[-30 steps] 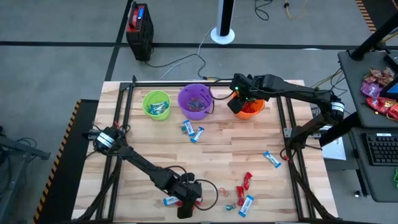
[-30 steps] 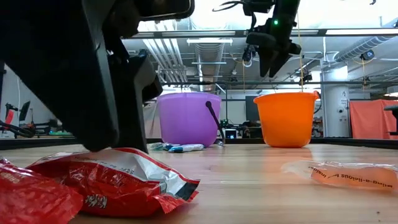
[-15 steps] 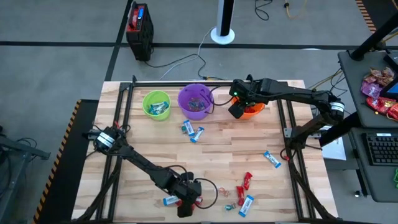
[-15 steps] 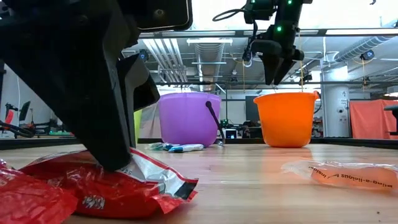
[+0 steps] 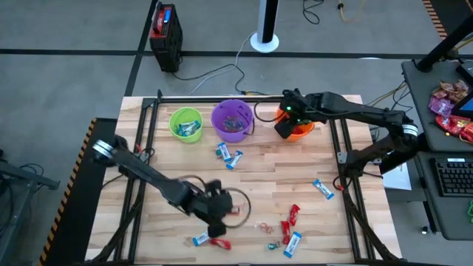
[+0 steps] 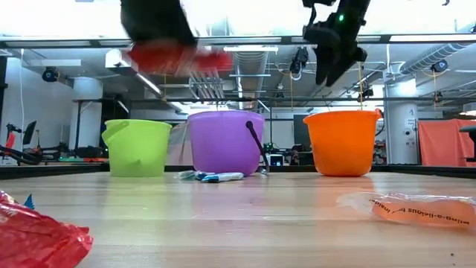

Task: Sort candy by brand, put in halloween buckets
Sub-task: Put the red chocolate into the orange bucket

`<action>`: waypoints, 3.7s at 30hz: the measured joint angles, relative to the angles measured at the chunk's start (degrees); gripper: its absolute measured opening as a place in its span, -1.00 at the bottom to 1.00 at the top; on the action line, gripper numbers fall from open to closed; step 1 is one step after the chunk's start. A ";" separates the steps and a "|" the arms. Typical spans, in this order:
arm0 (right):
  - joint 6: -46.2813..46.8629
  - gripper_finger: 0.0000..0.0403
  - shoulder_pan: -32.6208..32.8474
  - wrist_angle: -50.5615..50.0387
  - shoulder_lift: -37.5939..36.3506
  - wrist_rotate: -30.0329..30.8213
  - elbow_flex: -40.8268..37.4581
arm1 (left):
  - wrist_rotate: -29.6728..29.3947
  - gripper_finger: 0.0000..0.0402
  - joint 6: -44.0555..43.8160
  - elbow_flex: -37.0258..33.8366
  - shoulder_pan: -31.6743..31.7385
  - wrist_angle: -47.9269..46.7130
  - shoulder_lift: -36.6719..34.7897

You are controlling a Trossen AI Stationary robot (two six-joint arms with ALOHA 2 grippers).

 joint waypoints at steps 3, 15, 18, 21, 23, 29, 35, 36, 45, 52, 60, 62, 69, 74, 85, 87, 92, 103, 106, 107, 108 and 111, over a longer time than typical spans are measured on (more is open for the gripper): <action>-2.81 0.01 1.32 5.42 -3.07 -5.17 -0.12 | -9.51 -1.00 -0.12 -0.06 1.82 -2.25 -5.64; -11.40 0.01 13.92 61.91 -9.22 -26.13 -7.95 | -24.63 -1.00 24.45 -0.26 9.52 25.34 -18.30; -11.15 0.01 16.06 69.36 -8.13 -25.86 -8.95 | -26.48 -1.00 29.67 -0.26 9.68 31.00 -18.44; -10.90 0.01 17.34 72.32 -6.99 -25.25 -9.10 | -26.65 -1.00 33.77 -0.26 9.89 34.44 -18.46; -11.54 0.01 17.78 72.51 -6.66 -25.06 -9.11 | -26.65 -1.00 34.22 -0.26 10.11 34.62 -18.48; -9.94 0.01 17.87 67.84 -6.60 -23.98 -8.96 | -26.21 -1.00 28.77 -0.24 10.27 24.43 -19.31; -6.61 0.01 18.52 46.42 -7.37 -24.40 -8.73 | -5.99 -1.00 11.19 -0.62 9.30 -9.75 -19.37; -6.32 0.01 18.52 42.79 -7.27 -24.46 -9.24 | -3.38 -1.00 10.84 -1.37 9.07 -12.98 -18.86; -0.04 0.01 18.50 38.77 -6.63 -24.00 -19.30 | 9.39 -1.00 30.97 -17.25 11.62 3.11 -12.05; 6.14 0.01 18.63 44.19 -6.63 -23.96 -22.10 | 14.60 -1.00 34.43 -19.32 19.09 7.35 -6.89; 6.20 0.01 18.63 44.04 -6.63 -23.00 -19.78 | 21.43 -0.70 44.59 -17.57 22.61 7.51 -2.14; 6.18 0.01 18.63 44.08 -6.63 -22.91 -19.58 | 21.31 -0.56 46.85 -17.02 22.62 8.22 -0.99; 7.51 0.01 18.63 44.00 -6.63 -21.56 -19.58 | 17.11 -0.09 50.20 -16.99 23.01 9.37 2.66; 7.57 0.01 18.63 43.94 -6.63 -21.43 -19.58 | 20.56 -0.01 51.27 -17.08 22.86 9.59 4.83; 7.11 0.01 18.63 43.86 -6.63 -19.96 -19.58 | 20.95 -0.89 45.11 -16.92 22.86 11.00 6.23; 6.77 0.01 18.66 43.84 -6.63 -19.98 -19.58 | 20.97 -0.88 44.32 -17.08 22.90 10.60 5.29; 4.63 0.01 19.71 44.06 -6.63 -20.10 -19.58 | 19.90 -0.89 40.96 -17.25 23.12 9.38 -1.82; -3.18 0.01 23.48 56.92 -5.97 -5.77 -19.67 | -6.29 -0.89 22.07 -17.14 23.12 18.88 -21.94; -4.53 0.01 23.49 62.25 -5.93 -1.49 -19.67 | -11.86 -0.89 19.82 -17.05 22.56 22.23 -24.17; -4.59 0.01 23.48 63.40 -5.93 -0.15 -19.67 | -13.90 -0.89 19.61 -16.97 22.30 23.99 -24.50; -4.52 0.01 23.46 64.44 -5.93 1.26 -19.67 | -15.43 -0.89 19.55 -16.92 22.11 25.65 -24.66; -4.06 0.01 23.06 67.57 -5.93 2.87 -19.67 | -17.49 -0.89 19.84 -16.92 21.94 29.69 -24.44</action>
